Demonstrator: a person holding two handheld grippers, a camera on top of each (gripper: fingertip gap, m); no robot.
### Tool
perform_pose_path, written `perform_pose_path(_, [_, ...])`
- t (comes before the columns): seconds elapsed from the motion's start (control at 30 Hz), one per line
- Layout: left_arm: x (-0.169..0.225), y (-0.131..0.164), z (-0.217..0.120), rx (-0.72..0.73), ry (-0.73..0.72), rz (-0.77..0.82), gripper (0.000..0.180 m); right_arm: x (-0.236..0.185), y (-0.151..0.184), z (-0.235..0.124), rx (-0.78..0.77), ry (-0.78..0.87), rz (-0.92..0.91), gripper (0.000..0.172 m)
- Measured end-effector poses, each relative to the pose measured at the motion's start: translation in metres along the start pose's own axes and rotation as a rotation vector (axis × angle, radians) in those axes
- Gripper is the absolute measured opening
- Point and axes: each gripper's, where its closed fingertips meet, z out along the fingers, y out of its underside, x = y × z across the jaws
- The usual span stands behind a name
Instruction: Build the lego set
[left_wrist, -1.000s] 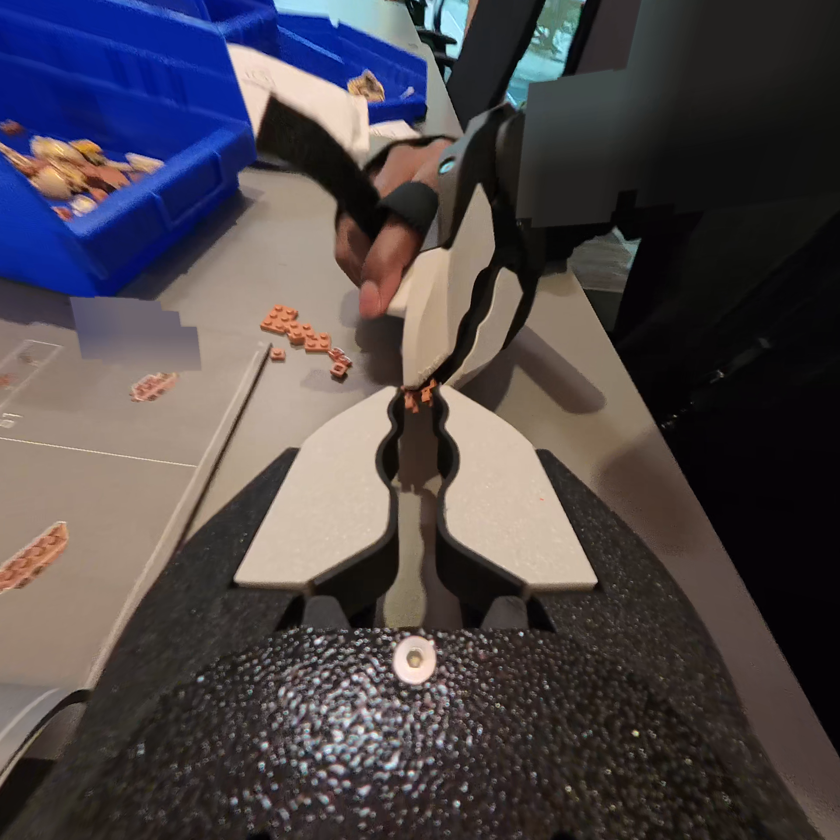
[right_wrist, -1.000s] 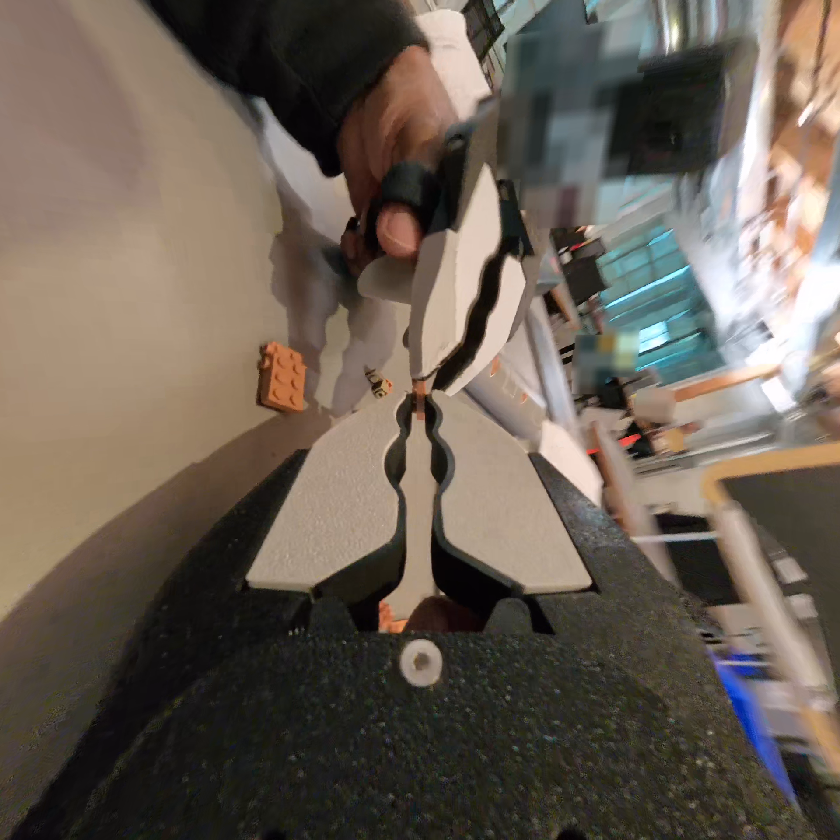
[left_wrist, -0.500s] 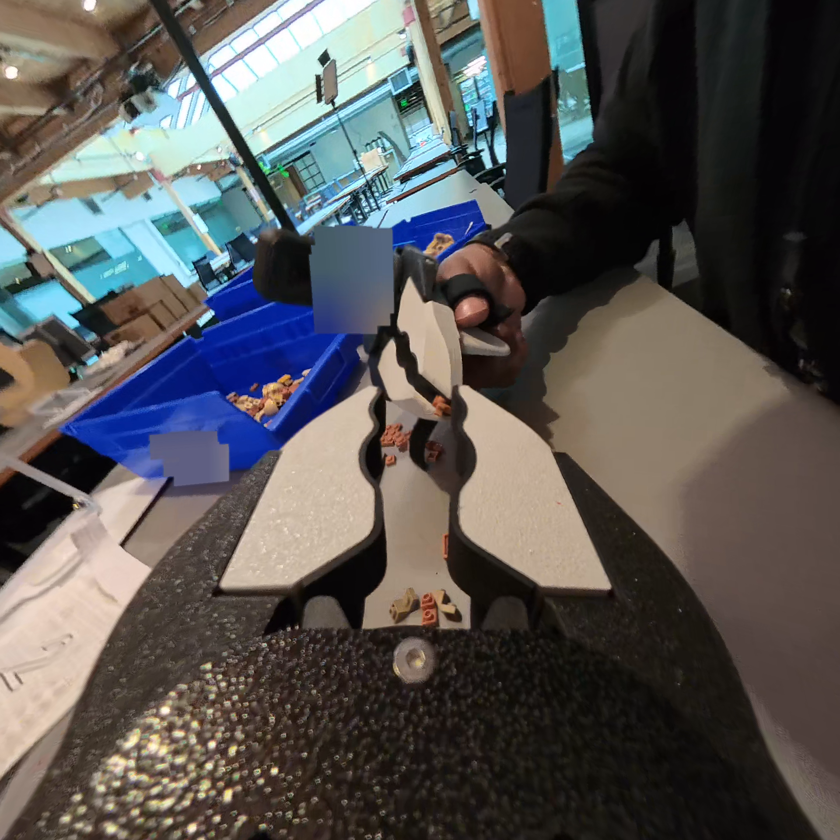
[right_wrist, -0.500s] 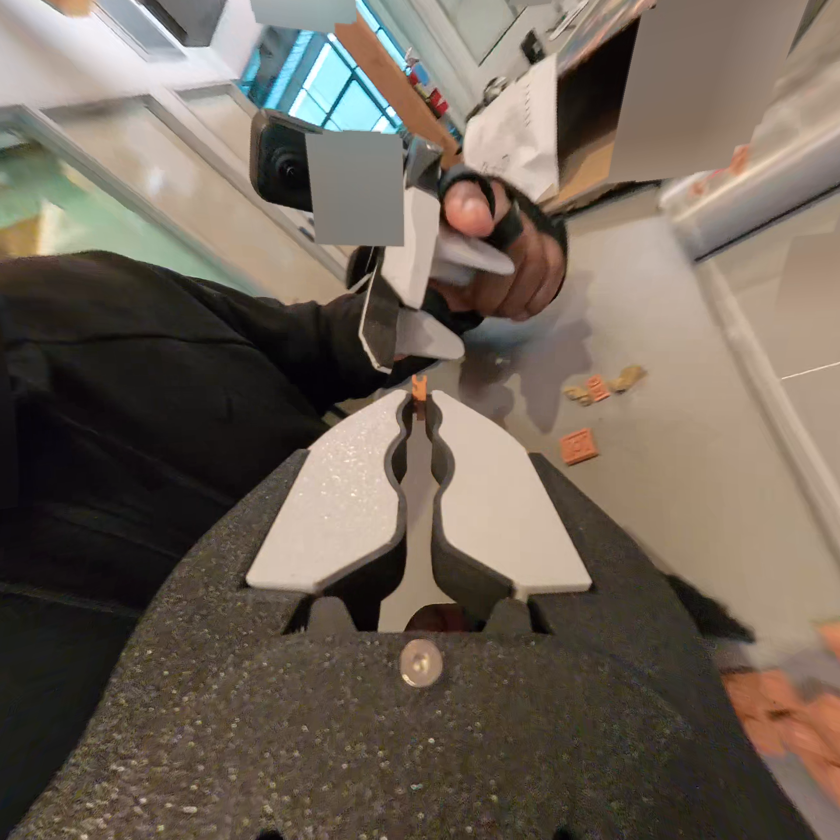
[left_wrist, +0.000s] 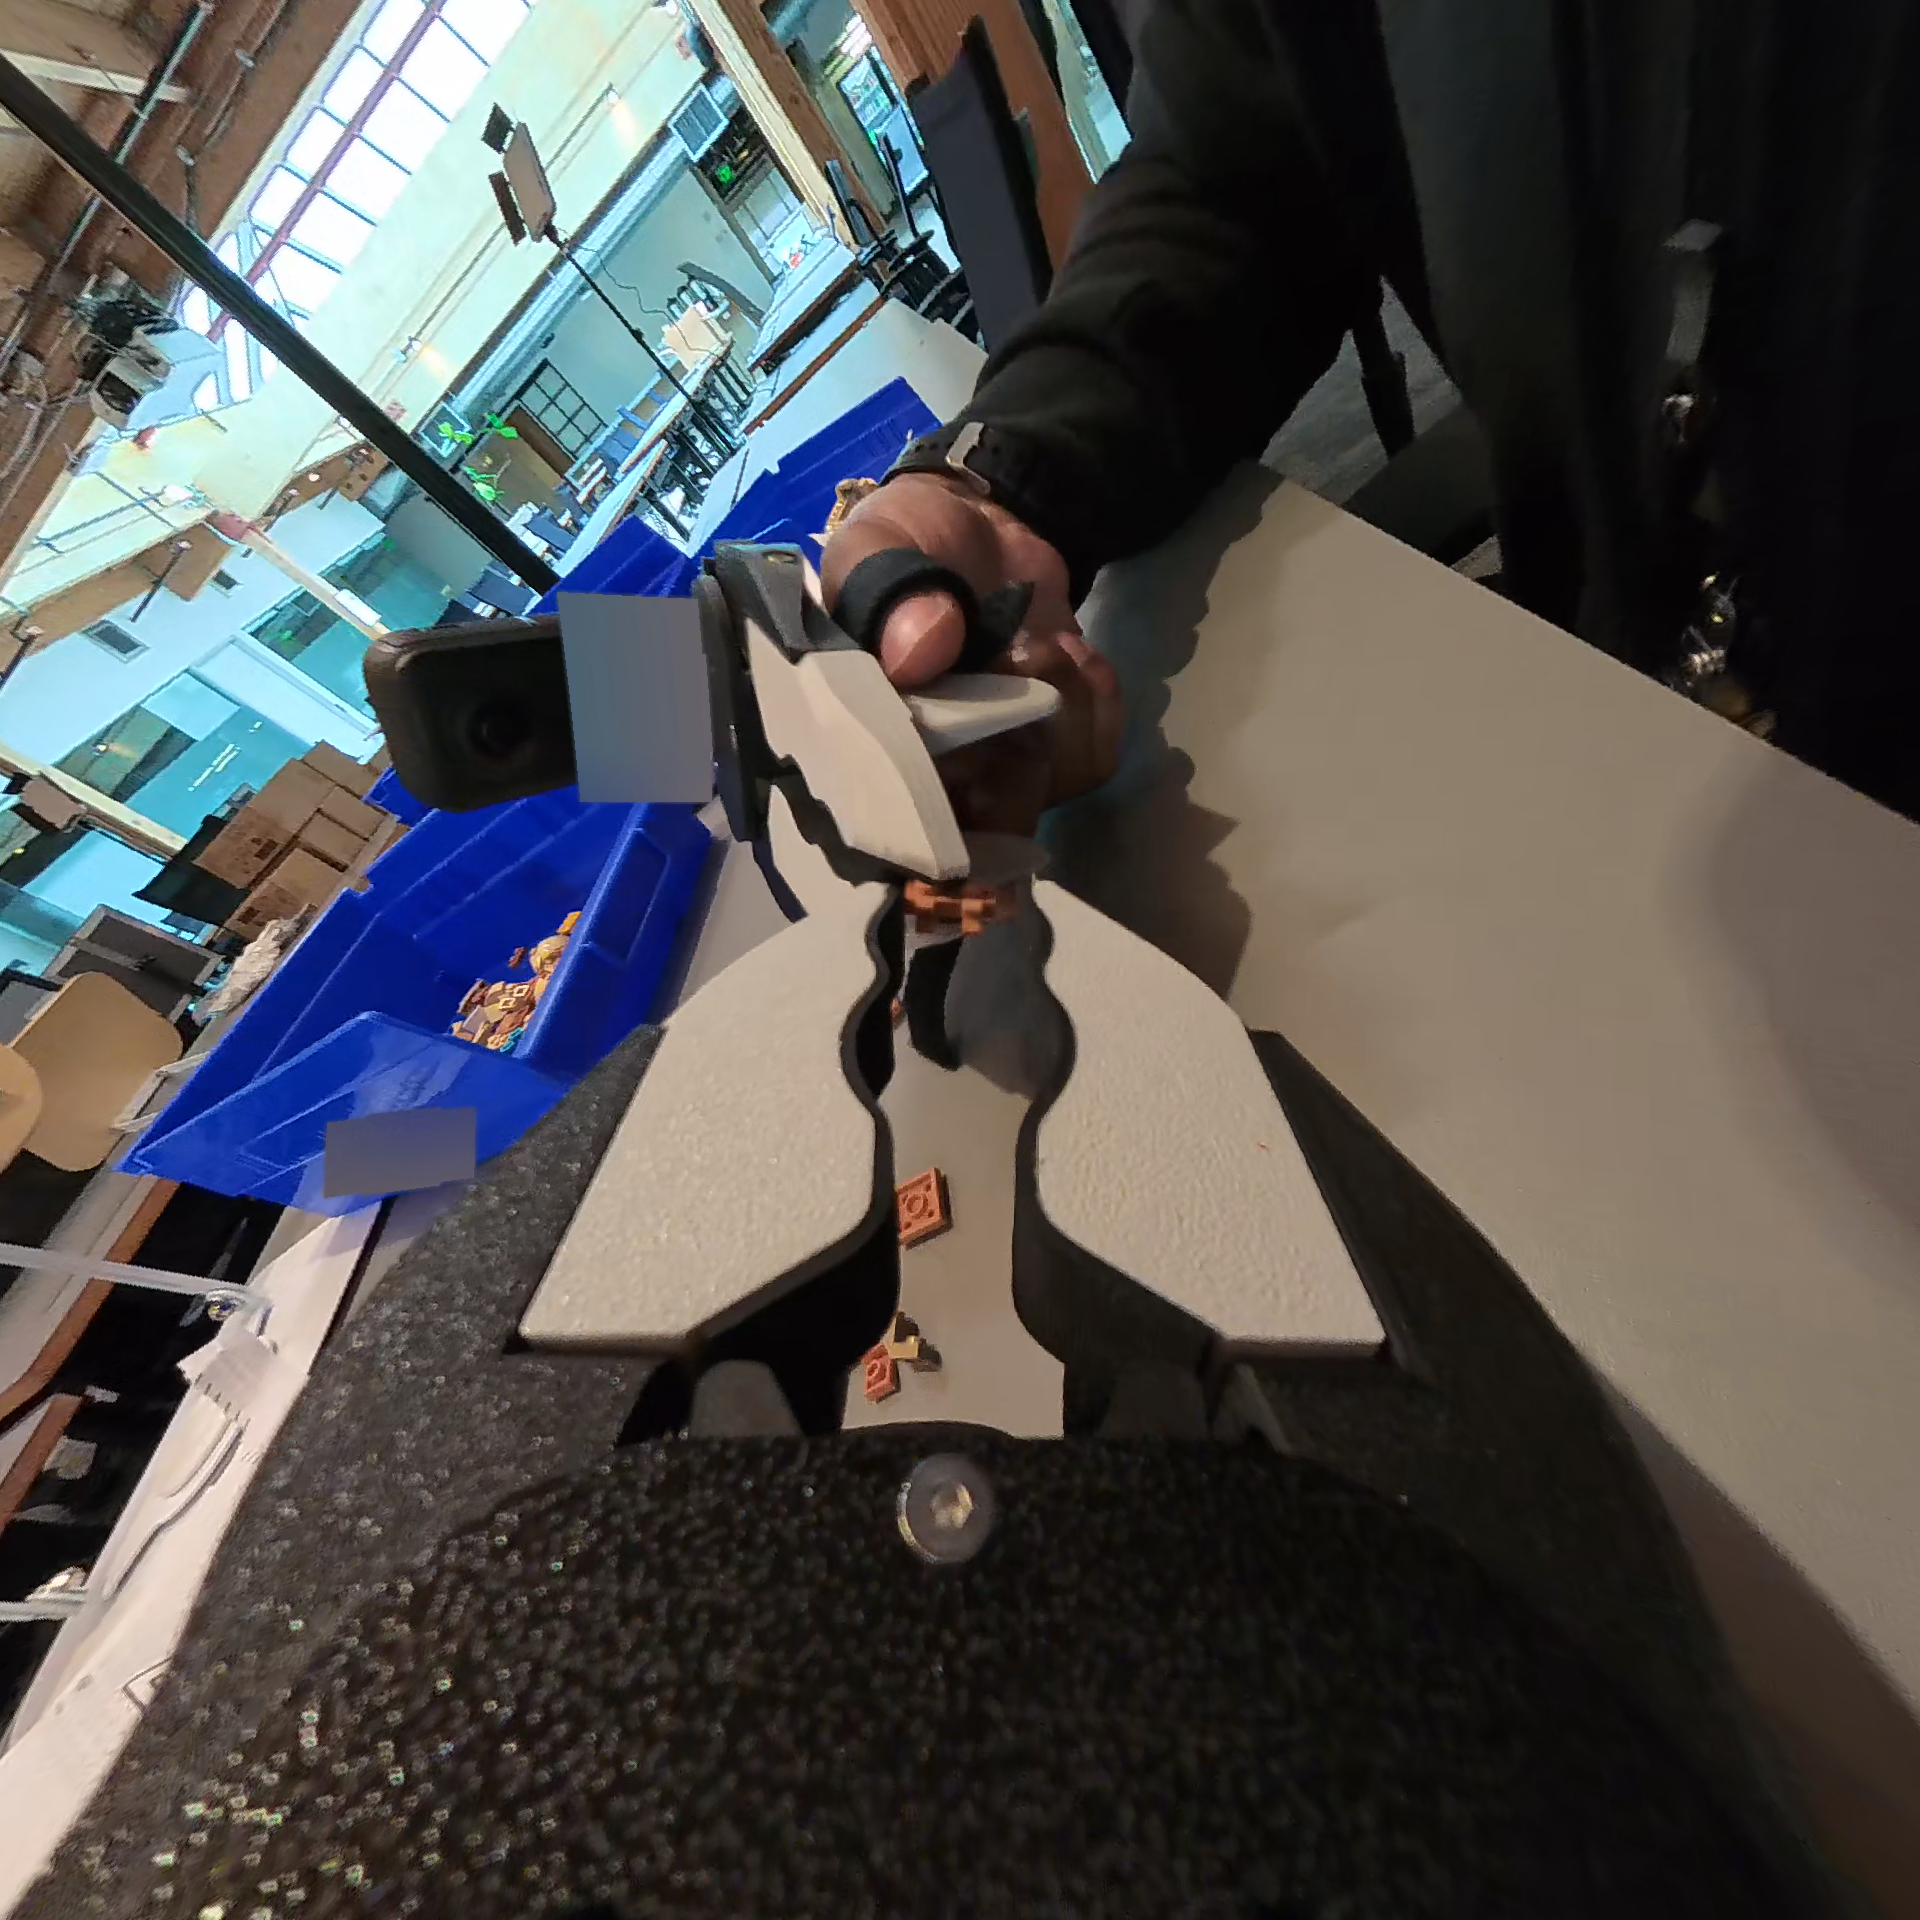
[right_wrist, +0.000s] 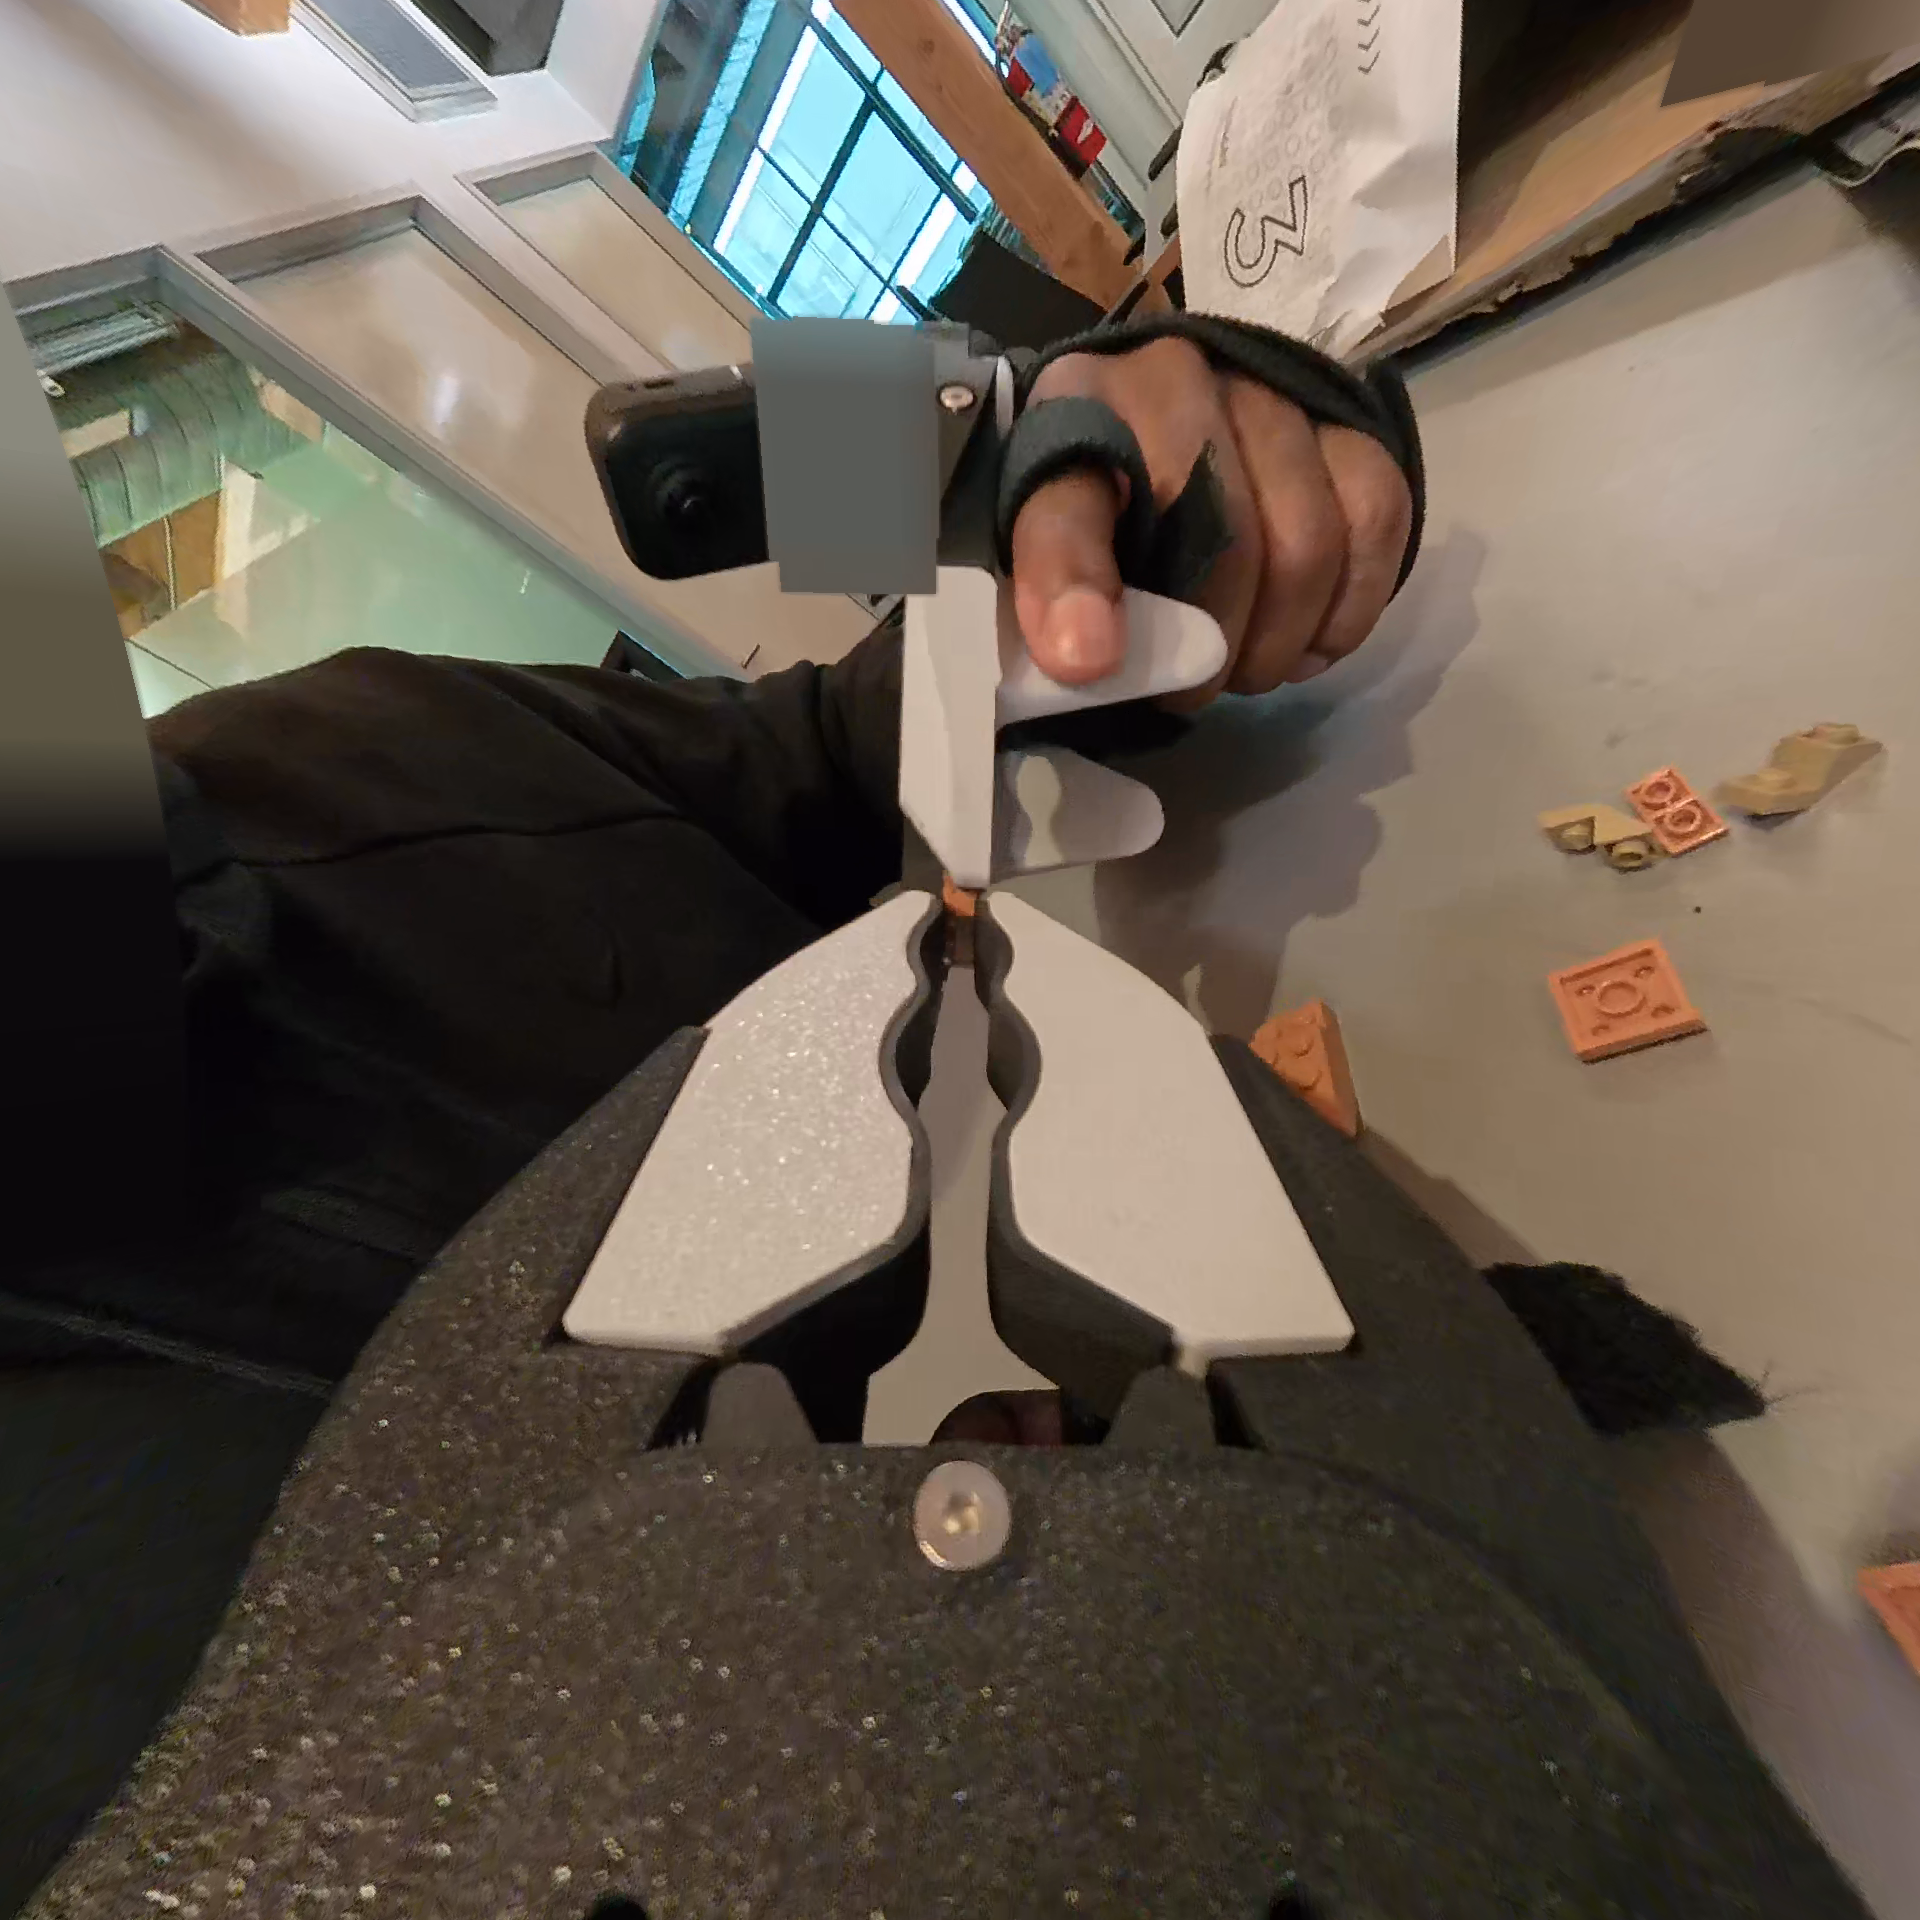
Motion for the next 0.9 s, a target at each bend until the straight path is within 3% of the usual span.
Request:
perform_pose_path(0.23, [-0.003, 0.006, -0.003, -0.039, 0.012, -0.036, 0.016, 0.006, -0.002, 0.0, -0.005, 0.037, -0.063, 0.009])
perform_pose_path(0.3, [-0.006, 0.011, -0.006, -0.049, 0.007, -0.088, 0.016, 0.015, -0.001, -0.007, -0.035, 0.126, -0.156, 0.024])
perform_pose_path(0.37, [-0.004, 0.02, -0.01, -0.084, 0.036, -0.159, 0.016, 0.029, 0.003, -0.016, -0.101, 0.273, -0.29, 0.028])
perform_pose_path(0.47, [0.002, 0.039, -0.014, -0.166, 0.078, -0.228, 0.016, 0.046, 0.015, -0.021, -0.237, 0.448, -0.449, 0.028])
perform_pose_path(0.73, [0.015, 0.056, -0.014, -0.297, 0.164, -0.323, 0.016, 0.075, 0.039, -0.009, -0.506, 0.615, -0.582, 0.028])
perform_pose_path(0.9, [0.016, 0.056, -0.015, -0.303, 0.182, -0.376, 0.016, 0.079, 0.038, -0.004, -0.529, 0.64, -0.626, 0.017])
